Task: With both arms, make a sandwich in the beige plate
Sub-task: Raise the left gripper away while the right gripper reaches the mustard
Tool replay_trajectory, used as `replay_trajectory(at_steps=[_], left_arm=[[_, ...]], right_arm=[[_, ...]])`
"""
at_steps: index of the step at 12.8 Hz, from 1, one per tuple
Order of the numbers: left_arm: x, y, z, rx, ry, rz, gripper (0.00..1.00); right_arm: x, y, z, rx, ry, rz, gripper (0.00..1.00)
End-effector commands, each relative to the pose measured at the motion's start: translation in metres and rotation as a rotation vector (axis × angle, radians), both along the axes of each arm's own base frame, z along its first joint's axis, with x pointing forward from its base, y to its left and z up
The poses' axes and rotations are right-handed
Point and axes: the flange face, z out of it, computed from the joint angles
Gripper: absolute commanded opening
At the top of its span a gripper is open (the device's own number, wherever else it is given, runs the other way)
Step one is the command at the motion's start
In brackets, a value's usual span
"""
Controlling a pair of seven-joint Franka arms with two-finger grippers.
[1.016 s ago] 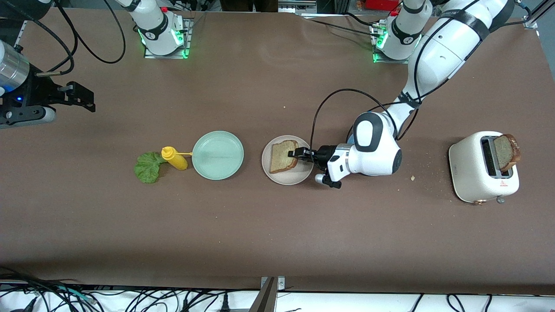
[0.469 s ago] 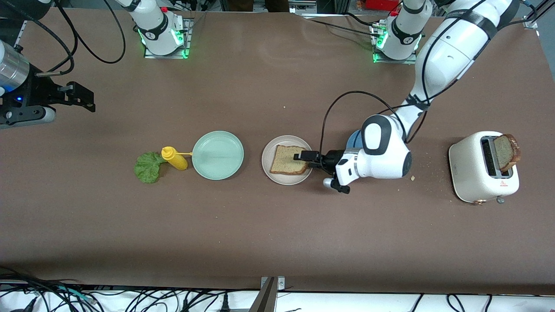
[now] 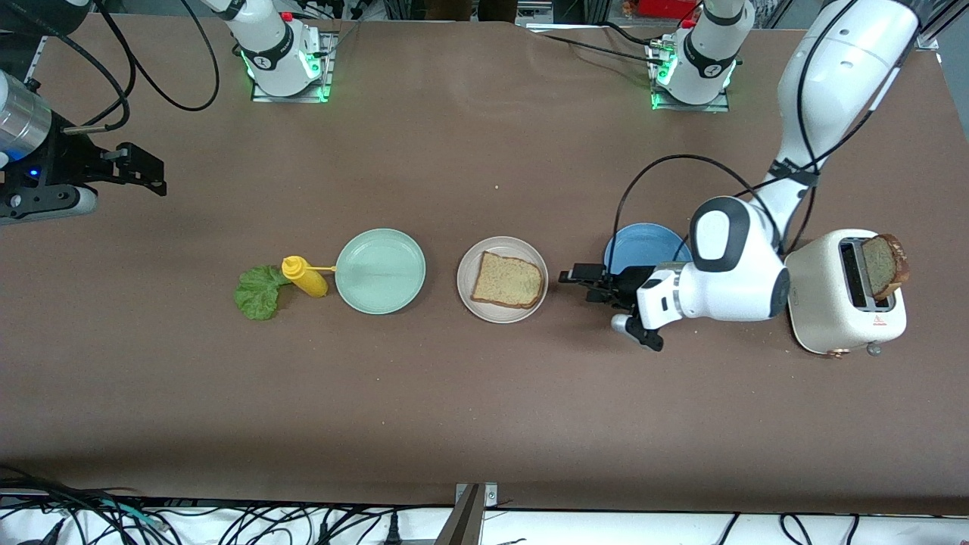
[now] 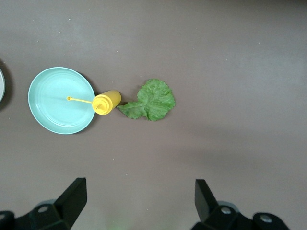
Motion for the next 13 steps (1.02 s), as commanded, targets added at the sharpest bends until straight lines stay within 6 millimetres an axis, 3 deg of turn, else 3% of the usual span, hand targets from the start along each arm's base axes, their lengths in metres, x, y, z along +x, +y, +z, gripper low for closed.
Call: replay_trajectory(at_steps=[1,6,9,10,13], left_arm=[[0.003,0.032,0.050,0.139,-0.037,-0.018,1.00],[0.018,0.073,0.148,0.412,-0.050,-0.112,1.00],[-0.004,0.093,0.219,0.620,-0.087,-0.078,1.00],[-0.014,0.102,0.239,0.660,-0.075,-0.036,1.00],[-0.037,0.114,0.296,0.724,-0.130,0.060,1.00]], right_arm=[[0.002,-0.007,0.003,-0.001,-0.006,-0.014,1.00],[0.009,-0.014,0.003,0.020,-0.038,-0.041,1.00],[0.011,-0.028,0.002,0.026,-0.039,-0.050,1.00],[0.016,-0.026,-0.009,0.018,-0.025,-0.044,1.00],[0.010,-0.030,-0.012,0.011,0.023,-0.039,1.00]])
